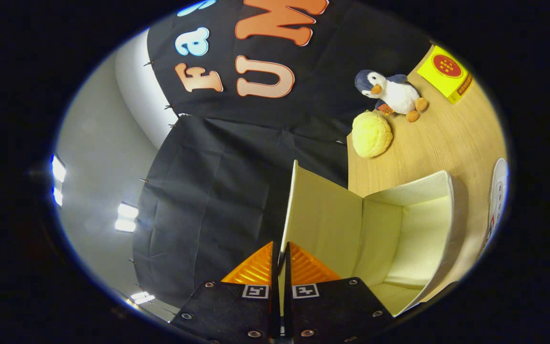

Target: Open the storage box then place both shoes into the box .Put the left shoe in first, then the right shoe, with the right side of both shoes facing outward in a uniform manner.

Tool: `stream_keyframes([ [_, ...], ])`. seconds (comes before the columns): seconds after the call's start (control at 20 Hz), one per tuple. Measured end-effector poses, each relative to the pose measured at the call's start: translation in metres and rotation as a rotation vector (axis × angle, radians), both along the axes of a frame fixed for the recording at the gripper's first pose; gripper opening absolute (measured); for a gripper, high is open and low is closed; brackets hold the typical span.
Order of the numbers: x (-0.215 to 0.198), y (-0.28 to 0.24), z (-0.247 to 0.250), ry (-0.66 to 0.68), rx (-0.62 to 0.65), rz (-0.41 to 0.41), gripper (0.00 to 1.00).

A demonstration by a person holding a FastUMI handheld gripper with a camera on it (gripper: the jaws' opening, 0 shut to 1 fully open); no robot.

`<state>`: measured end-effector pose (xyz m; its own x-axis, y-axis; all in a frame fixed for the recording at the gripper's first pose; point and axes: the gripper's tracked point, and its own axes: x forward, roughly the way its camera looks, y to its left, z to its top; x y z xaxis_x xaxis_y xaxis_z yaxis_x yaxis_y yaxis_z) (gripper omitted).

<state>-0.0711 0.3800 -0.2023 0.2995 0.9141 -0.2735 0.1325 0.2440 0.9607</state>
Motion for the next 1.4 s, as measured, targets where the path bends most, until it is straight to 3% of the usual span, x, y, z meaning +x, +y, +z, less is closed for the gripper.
stream_keyframes([
  [0.3,0.005,0.06,-0.002,0.039,-0.021,0.061,0.04],
  [0.5,0.003,0.096,-0.019,0.02,-0.072,0.069,0.12],
  [0.6,-0.009,0.108,-0.022,0.043,-0.071,0.113,0.19],
  [0.9,-0.036,0.113,-0.05,-0.02,-0.177,0.205,0.69],
  [0.95,-0.034,0.108,-0.051,-0.051,-0.184,0.191,0.82],
  [1.05,-0.027,0.089,-0.055,-0.118,-0.223,0.145,0.97],
  [1.4,-0.012,-0.002,-0.086,-0.251,-0.414,0.081,0.97],
])
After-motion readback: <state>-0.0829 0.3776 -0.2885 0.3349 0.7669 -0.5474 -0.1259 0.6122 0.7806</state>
